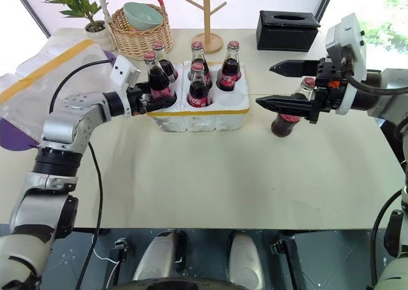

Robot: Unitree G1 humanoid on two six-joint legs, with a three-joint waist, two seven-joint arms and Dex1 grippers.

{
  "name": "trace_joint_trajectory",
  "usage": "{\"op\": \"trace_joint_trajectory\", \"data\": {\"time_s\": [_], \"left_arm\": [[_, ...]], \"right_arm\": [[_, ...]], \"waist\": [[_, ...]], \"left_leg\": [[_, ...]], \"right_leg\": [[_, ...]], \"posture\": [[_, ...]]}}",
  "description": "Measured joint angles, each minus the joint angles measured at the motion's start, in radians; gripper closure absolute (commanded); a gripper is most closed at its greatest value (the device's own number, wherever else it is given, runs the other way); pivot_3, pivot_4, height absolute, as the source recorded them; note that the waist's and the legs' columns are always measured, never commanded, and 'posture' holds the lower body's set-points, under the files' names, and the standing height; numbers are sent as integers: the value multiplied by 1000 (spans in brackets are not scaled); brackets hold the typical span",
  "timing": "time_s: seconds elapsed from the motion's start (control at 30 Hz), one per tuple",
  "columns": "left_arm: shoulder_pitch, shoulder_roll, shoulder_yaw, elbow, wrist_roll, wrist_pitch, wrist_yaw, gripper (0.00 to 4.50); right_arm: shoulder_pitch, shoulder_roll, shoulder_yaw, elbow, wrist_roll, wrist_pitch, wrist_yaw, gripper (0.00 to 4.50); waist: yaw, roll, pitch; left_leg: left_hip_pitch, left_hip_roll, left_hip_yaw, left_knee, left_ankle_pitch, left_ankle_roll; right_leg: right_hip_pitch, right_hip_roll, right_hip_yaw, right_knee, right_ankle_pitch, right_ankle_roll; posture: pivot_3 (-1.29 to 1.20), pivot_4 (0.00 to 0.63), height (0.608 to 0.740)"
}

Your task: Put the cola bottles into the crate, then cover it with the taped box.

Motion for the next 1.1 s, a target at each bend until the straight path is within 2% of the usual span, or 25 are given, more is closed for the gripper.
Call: {"op": "trace_joint_trajectory", "data": {"time_s": [0.13,0.23,0.4,0.47,0.53,0.63,0.73,0.9,1.1], "left_arm": [[41,30,19,-66,-19,18,-27,26],[85,111,89,-161,-95,86,-80,26],[94,318,334,-323,-371,315,-199,26],[109,390,404,-379,-474,392,-256,26],[139,424,425,-454,-537,432,-290,26],[212,397,336,-590,-539,427,-274,26],[255,333,240,-648,-522,415,-236,26],[260,253,142,-664,-460,356,-175,26],[231,203,98,-648,-423,324,-137,26]], "right_arm": [[14,0,-4,-2,0,0,-7,0],[68,-9,-49,-18,4,13,-15,0],[254,-44,-258,-102,82,105,-30,0],[364,-42,-342,-146,96,137,-39,0],[472,-10,-401,-196,98,157,-67,0],[587,115,-438,-237,82,165,-191,0],[604,197,-430,-233,35,138,-315,0],[545,298,-331,-165,-75,44,-471,0],[428,352,-220,7,-172,-73,-523,0]], "waist": [[-4,0,0],[-5,0,0],[2,-1,0],[3,0,0],[4,-1,0],[3,-1,-1],[-2,-1,-1],[-5,-1,-1],[-1,-1,-1]], "left_leg": [[0,0,0,0,0,0],[0,0,0,-1,0,0],[0,0,-1,-1,0,0],[1,0,-1,0,0,0],[4,0,-1,0,0,0],[17,0,-1,-2,-1,0],[17,0,-1,-2,-1,0],[17,0,-1,-3,0,0],[17,0,-1,-3,-1,0]], "right_leg": [[0,0,0,0,0,0],[-1,0,0,0,0,0],[1,0,-1,-1,0,0],[3,0,-1,-1,0,0],[6,0,-1,-1,0,0],[19,0,-1,-5,-3,-3],[19,0,0,-5,-3,-4],[17,0,1,-3,-1,-1],[17,0,0,-3,-1,-1]], "posture": [[0,150,736],[0,150,736],[0,150,736],[0,150,736],[0,150,736],[0,150,736],[0,150,736],[0,150,736],[0,150,736]]}}
